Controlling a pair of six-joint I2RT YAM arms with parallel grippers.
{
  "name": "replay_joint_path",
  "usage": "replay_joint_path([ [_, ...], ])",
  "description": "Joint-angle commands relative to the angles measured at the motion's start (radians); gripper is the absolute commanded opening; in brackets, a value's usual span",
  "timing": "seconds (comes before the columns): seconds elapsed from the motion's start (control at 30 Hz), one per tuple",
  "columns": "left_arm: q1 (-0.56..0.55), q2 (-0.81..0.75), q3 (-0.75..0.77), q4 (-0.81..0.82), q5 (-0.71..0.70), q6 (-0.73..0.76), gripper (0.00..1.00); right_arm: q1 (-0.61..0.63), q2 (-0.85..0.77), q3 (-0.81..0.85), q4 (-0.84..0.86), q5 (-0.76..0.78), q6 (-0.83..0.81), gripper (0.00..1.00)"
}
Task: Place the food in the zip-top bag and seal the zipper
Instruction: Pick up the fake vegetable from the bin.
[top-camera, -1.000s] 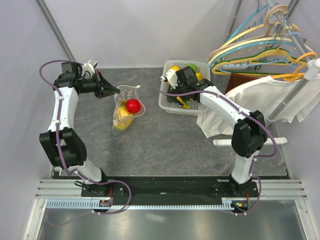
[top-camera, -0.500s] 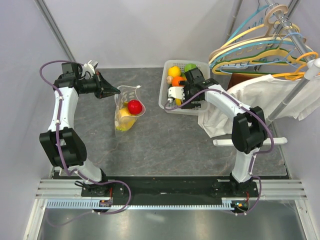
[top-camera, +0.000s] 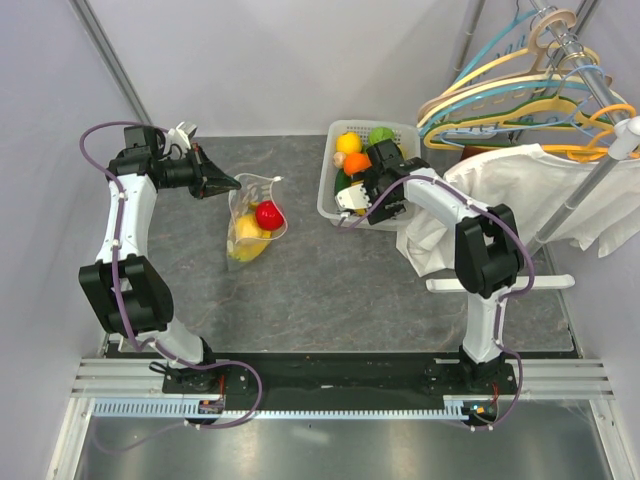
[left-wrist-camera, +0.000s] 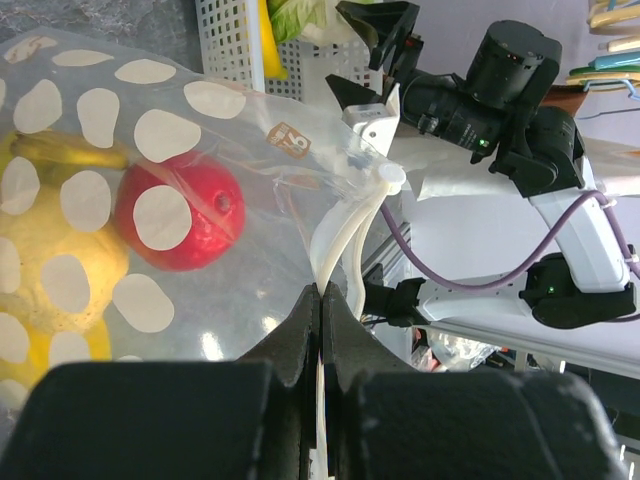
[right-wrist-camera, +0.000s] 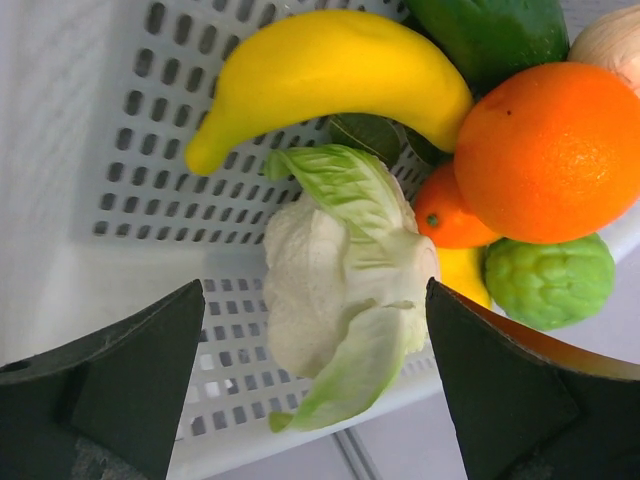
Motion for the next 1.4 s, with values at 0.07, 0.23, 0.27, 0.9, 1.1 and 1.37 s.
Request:
replay_joint_path([
  [0.07,0.004,-0.002,0.007,0.003,0.051,0.029,0.02,-0.006,0.070,0.048,-0.025,0.021,-0.066,0.98],
  [0.23,0.004,0.003,0.013,0.003,0.049,0.027,0.02,-0.006,0.107,0.075,-0.019,0.027,-0.069,0.98],
  [0.27,0.004,0.003,0.016,0.003,0.051,0.029,0.02,-0.006,0.109,0.079,-0.017,0.030,-0.073,0.96],
  [0.9,0.004,0.009,0.032,0.003,0.048,0.021,0.02,-0.004,0.034,0.197,-0.079,-0.080,0.025,0.41],
  [1.1,0.004,0.006,0.036,0.003,0.048,0.018,0.02,-0.006,0.043,0.232,-0.109,-0.075,0.120,0.32],
  [1.37,0.004,0.012,0.033,0.003,0.052,0.017,0.02,-0.014,0.129,0.364,-0.112,-0.045,0.362,0.84],
])
